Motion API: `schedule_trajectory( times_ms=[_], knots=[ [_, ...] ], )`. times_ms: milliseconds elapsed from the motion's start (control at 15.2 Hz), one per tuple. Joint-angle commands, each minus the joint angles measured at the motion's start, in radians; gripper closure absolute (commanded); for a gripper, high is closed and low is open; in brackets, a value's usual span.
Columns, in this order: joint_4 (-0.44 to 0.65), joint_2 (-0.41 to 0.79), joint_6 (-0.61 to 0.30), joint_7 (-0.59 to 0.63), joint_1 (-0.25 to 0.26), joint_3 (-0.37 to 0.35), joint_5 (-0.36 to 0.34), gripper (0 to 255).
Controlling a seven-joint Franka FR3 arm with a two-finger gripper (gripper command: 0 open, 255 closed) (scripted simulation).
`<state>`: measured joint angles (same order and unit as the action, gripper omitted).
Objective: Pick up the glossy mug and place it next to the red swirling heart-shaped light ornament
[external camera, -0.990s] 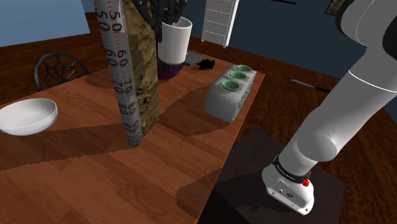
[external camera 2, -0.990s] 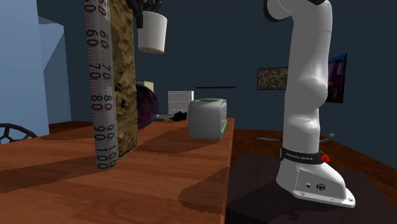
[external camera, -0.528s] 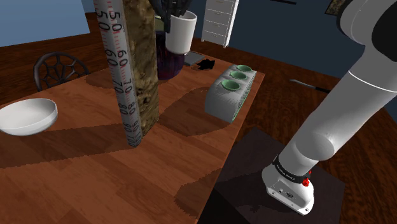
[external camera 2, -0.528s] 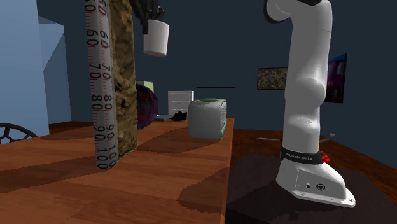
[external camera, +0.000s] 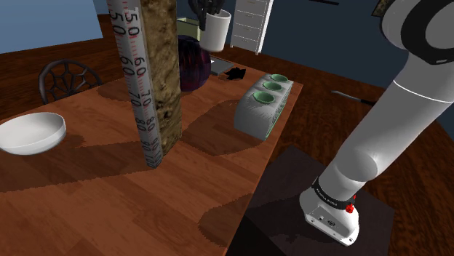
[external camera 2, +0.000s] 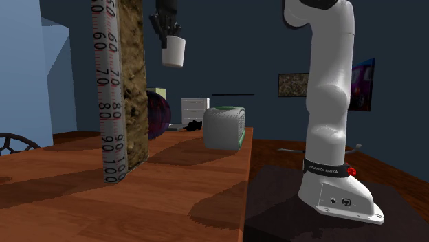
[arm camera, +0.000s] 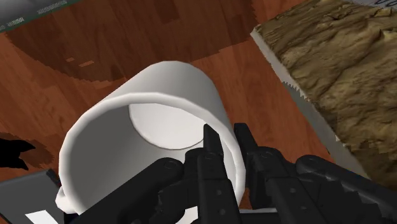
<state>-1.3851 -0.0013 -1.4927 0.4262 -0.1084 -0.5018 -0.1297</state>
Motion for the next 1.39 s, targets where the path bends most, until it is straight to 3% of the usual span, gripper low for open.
schedule_trajectory(
  times_ms=[0, 594, 858, 924, 1320],
  knots=[
    [0.045, 0.035, 0.008, -0.038, -0.016, 0.016, -0.013, 255],
    [0.268, 0.216, 0.045, -0.197, -0.081, 0.080, -0.069, 255],
    [0.457, 0.348, 0.100, -0.265, -0.087, 0.103, -0.110, 255],
    [0.558, 0.413, 0.135, -0.290, -0.079, 0.112, -0.131, 255],
    [0.316, 0.315, -0.010, -0.284, -0.134, 0.109, -0.086, 255]
  ],
)
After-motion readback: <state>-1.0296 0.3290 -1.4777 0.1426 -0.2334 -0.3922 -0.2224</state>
